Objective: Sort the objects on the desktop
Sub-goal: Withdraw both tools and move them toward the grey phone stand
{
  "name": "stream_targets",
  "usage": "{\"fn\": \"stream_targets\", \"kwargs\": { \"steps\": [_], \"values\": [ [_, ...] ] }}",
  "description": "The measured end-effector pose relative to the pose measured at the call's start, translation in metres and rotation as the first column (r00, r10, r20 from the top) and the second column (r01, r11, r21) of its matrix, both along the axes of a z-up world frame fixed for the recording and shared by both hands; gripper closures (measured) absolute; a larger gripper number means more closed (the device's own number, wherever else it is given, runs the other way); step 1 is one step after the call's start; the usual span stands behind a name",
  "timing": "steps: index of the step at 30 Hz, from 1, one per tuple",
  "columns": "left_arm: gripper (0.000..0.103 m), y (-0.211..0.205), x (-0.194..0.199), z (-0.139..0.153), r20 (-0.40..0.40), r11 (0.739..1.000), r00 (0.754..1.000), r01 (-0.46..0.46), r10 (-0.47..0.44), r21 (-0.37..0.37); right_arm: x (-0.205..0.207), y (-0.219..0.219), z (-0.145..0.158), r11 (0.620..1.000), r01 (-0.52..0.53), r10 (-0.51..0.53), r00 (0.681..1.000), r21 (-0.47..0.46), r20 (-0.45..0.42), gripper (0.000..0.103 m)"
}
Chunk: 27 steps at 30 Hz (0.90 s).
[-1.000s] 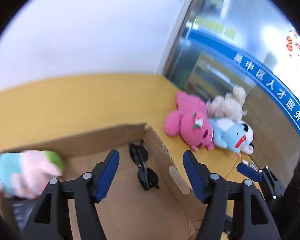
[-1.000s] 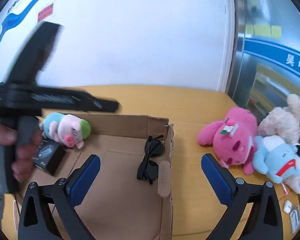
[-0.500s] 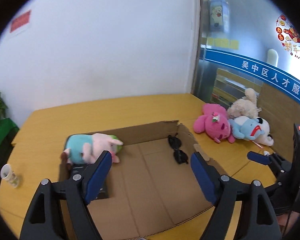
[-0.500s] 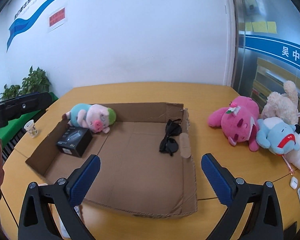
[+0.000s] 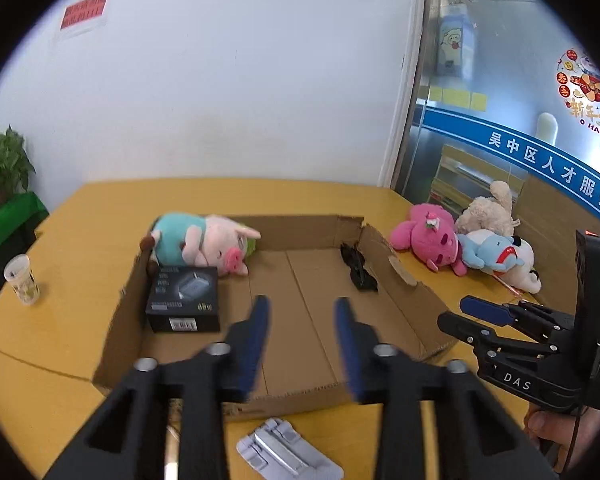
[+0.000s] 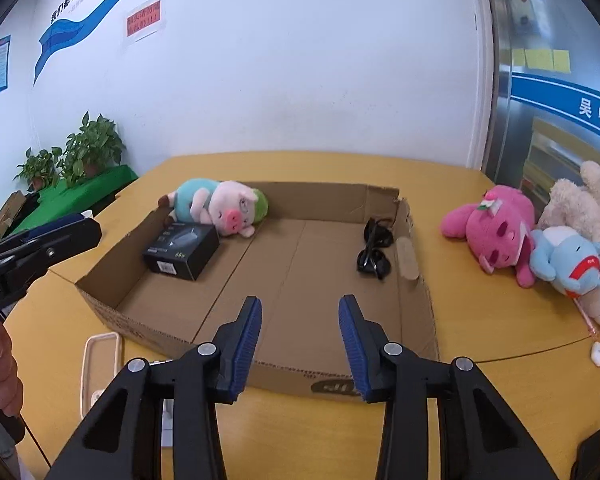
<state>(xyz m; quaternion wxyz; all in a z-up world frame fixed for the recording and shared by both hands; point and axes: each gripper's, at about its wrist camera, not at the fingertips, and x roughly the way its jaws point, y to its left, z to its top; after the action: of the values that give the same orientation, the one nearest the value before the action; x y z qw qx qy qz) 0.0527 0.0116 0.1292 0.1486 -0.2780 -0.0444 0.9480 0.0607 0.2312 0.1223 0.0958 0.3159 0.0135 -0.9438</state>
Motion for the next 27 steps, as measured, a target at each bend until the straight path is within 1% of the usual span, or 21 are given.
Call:
{"fn": "stream_targets", "kwargs": {
  "steps": [1,2,3,4,5,7,9,12,15,18,21,22,23,24,26,27],
  "values": [
    [0.075,-0.001,0.001,-0.003,0.010,1.000,1.000,-0.004,0.004,0.006,0.003,-0.001,-0.001,1.000,-0.001,0.001,1.000,-0.003,-0.004,0.058],
    [0.075,-0.002,0.003,-0.006,0.014,1.000,1.000,-0.017,0.017,0.001,0.006,-0.002,-0.002,1.000,-0.004,0.004,1.000,-0.010,-0.009,0.039],
    [0.073,-0.002,0.005,-0.009,0.018,0.999,0.999,-0.032,0.032,-0.004,0.009,-0.002,-0.002,1.000,-0.010,0.010,1.000,-0.022,-0.016,0.024],
    [0.060,-0.003,0.007,-0.011,0.027,0.999,0.999,-0.044,0.044,-0.007,0.012,-0.002,-0.003,1.000,-0.015,0.014,1.000,-0.028,-0.025,0.000],
    [0.042,-0.005,0.008,-0.014,0.037,0.999,0.998,-0.052,0.052,-0.004,0.016,-0.003,-0.003,0.999,-0.021,0.020,0.999,-0.028,-0.041,0.000],
    [0.026,-0.010,0.013,-0.021,0.045,0.998,0.997,-0.065,0.064,0.014,0.020,-0.008,-0.006,0.998,-0.053,0.052,0.998,-0.031,-0.031,0.000],
    [0.025,-0.017,0.016,-0.031,0.075,0.996,0.994,-0.079,0.076,0.030,0.021,-0.011,-0.015,0.995,-0.091,0.091,0.996,-0.048,-0.001,0.000],
    [0.025,-0.029,0.018,-0.049,0.147,0.993,0.985,-0.100,0.089,0.064,0.025,-0.022,-0.034,0.984,-0.161,0.166,0.984,-0.082,0.061,0.000],
    [0.025,-0.040,0.019,-0.069,0.216,0.989,0.972,-0.116,0.095,0.088,0.031,-0.042,-0.061,0.960,-0.258,0.271,0.954,-0.103,0.132,0.001],
    [0.025,-0.045,0.022,-0.085,0.264,0.989,0.961,-0.116,0.089,0.091,0.038,-0.070,-0.090,0.927,-0.355,0.374,0.905,-0.123,0.203,0.001],
    [0.025,-0.047,0.023,-0.096,0.293,0.990,0.953,-0.105,0.073,0.094,0.039,-0.090,-0.109,0.911,-0.385,0.411,0.881,-0.150,0.234,0.002],
    [0.025,-0.047,0.023,-0.098,0.302,0.991,0.951,-0.100,0.067,0.093,0.038,-0.093,-0.113,0.909,-0.387,0.415,0.878,-0.156,0.240,0.004],
    [0.025,-0.045,0.023,-0.101,0.312,0.992,0.948,-0.092,0.059,0.091,0.036,-0.096,-0.118,0.908,-0.386,0.417,0.874,-0.166,0.250,0.011],
    [0.025,-0.044,0.022,-0.104,0.320,0.993,0.946,-0.084,0.051,0.089,0.034,-0.099,-0.122,0.907,-0.384,0.418,0.870,-0.170,0.262,0.015],
    [0.025,-0.041,0.019,-0.108,0.330,0.995,0.943,-0.065,0.034,0.082,0.029,-0.104,-0.133,0.909,-0.383,0.416,0.860,-0.164,0.296,0.033],
    [0.025,-0.039,0.018,-0.109,0.335,0.995,0.942,-0.058,0.028,0.080,0.027,-0.106,-0.138,0.910,-0.382,0.414,0.855,-0.160,0.313,0.036]
  ]
}}
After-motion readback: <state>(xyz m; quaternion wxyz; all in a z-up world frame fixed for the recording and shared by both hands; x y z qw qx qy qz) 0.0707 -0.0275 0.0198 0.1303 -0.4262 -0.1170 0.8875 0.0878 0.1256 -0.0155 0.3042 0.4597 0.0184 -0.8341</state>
